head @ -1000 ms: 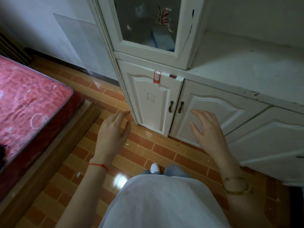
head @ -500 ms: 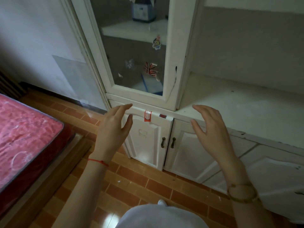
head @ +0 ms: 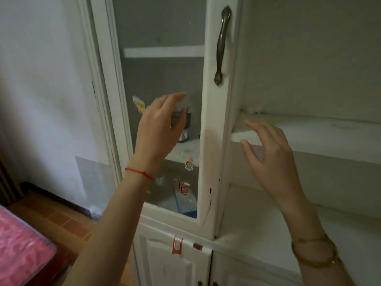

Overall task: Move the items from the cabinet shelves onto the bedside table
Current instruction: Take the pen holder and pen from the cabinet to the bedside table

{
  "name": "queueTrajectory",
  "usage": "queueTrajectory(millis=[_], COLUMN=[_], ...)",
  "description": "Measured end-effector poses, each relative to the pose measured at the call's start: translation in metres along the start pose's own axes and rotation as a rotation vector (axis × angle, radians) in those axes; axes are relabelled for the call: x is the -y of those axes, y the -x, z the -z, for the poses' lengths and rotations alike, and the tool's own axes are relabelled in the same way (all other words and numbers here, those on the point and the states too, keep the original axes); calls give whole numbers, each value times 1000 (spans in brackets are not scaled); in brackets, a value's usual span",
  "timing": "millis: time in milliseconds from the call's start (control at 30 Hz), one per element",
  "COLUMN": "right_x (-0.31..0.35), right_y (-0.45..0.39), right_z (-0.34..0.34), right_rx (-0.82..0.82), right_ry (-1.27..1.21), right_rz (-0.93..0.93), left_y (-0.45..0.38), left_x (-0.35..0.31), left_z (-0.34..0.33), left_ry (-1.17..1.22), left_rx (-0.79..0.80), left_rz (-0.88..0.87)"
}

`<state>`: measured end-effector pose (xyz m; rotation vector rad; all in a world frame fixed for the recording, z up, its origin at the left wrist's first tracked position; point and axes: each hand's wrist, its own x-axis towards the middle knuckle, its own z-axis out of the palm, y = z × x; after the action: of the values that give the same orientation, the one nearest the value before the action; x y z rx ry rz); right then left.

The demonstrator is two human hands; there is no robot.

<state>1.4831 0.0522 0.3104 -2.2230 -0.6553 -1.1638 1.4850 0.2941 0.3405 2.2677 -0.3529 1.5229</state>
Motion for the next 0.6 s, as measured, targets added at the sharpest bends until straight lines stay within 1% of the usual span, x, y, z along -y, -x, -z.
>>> queueTrajectory(millis=[100,233,400,500,600], right_x=[-1,-4,-7,-7,-7], right_y=[-26,-48,-54,-53,-50], right_z=[3,-3,-13,-17,-20], right_rx=[-41,-66,-27,-2,9], right_ry=[-7,12,16,10,-9], right_rz=[-3,19,16,-5,-11], left_y=[-46,-85,-96,-97,-99], left_x=[-12,-25,-38,-44,-47], left_z=[-4,-17,-34,-36,-36], left_ry=[28,96,132,236,332], left_rx=[-68,-90,-74,-87,-54], left_rz=[-29,-42,-45,4,69])
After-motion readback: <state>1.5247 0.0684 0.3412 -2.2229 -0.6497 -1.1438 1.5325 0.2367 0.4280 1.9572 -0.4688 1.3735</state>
